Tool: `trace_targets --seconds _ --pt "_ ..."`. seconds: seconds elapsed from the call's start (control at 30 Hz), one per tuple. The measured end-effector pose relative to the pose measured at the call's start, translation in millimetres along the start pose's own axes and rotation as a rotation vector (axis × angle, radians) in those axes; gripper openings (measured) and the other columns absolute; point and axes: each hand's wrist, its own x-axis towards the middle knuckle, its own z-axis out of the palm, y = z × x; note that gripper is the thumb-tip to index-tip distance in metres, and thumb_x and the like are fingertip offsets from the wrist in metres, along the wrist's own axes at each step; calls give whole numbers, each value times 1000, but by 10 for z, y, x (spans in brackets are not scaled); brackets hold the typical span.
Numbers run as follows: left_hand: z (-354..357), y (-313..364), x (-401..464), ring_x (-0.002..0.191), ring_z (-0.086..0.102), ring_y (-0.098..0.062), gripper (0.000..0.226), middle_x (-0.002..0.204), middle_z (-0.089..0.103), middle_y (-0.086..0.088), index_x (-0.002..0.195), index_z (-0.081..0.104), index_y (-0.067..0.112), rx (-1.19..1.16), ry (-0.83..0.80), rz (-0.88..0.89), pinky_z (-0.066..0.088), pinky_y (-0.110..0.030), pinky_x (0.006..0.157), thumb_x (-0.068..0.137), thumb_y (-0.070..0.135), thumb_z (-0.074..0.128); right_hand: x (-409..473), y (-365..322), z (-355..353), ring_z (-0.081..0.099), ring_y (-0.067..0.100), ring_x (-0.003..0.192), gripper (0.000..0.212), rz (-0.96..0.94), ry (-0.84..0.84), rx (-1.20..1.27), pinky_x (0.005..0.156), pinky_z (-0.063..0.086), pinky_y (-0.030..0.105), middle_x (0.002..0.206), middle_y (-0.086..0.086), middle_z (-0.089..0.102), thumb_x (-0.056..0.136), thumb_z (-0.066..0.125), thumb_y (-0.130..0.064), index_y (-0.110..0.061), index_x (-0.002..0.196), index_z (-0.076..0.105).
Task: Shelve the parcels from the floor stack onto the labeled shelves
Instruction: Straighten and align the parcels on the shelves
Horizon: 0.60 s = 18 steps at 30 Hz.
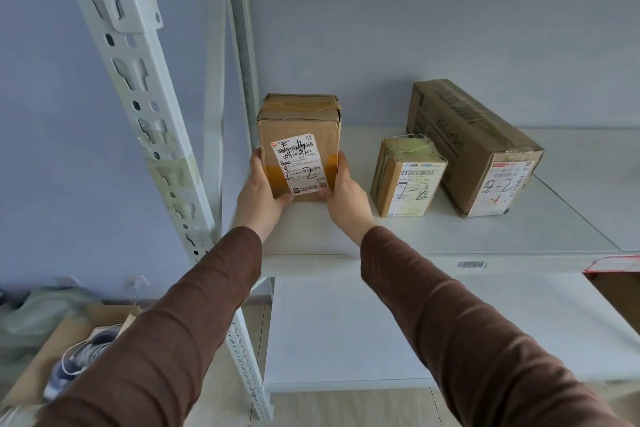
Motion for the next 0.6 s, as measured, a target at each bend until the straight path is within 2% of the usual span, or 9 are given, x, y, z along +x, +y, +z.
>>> trace_targets --seconds 0.07,0.13,0.2,0.27,0.33,0.43,0.6 --pt "-12 8 -109 142 43 -29 110 159 36 -8 157 4 29 -29 36 -10 41 -47 115 82 20 83 -112 12 -36 63 35 117 76 -37 28 2 97 54 49 138 11 60 102 56 -18 -20 160 7" --pt "-9 51 -268 152 23 -27 113 166 17 -7 159 1 25 -12 111 45 30 -46 121 82 19 83 -265 35 -125 57 33 123 71 -94 110 5 101 51 47 143 10 57 101 59 -20 -18 159 18" --pt "29 150 -445 153 17 -27 108 166 14 -9 160 6 18 4 198 171 28 -45 122 82 18 82 -454 88 -257 50 27 128 60 -167 207 11 104 44 39 144 6 55 100 60 -22 -15 154 34" --pt "117 290 -597 151 20 -28 102 164 18 -11 159 13 15 -19 221 277 28 -43 122 83 15 81 -651 179 -402 50 23 124 48 -242 297 17 102 46 37 136 4 57 100 62 -22 -14 145 47" --pt "258 445 -688 150 23 -27 96 164 19 -9 159 15 14 -42 167 343 29 -39 121 86 16 78 -804 322 -526 51 22 120 41 -274 368 16 97 47 35 130 3 58 99 63 -22 -12 137 53" --pt "507 696 -731 150 25 -25 90 161 24 -10 159 17 14 -55 56 393 32 -39 121 90 20 74 -934 563 -690 49 24 125 38 -273 475 13 102 42 30 134 5 55 98 65 -20 -11 133 54" --pt "880 999 -640 147 32 -26 91 159 26 -11 160 15 12 -59 -158 343 30 -30 116 92 27 73 -908 886 -907 36 21 139 64 -117 556 91 116 29 29 151 5 39 93 70 -18 -13 148 38"
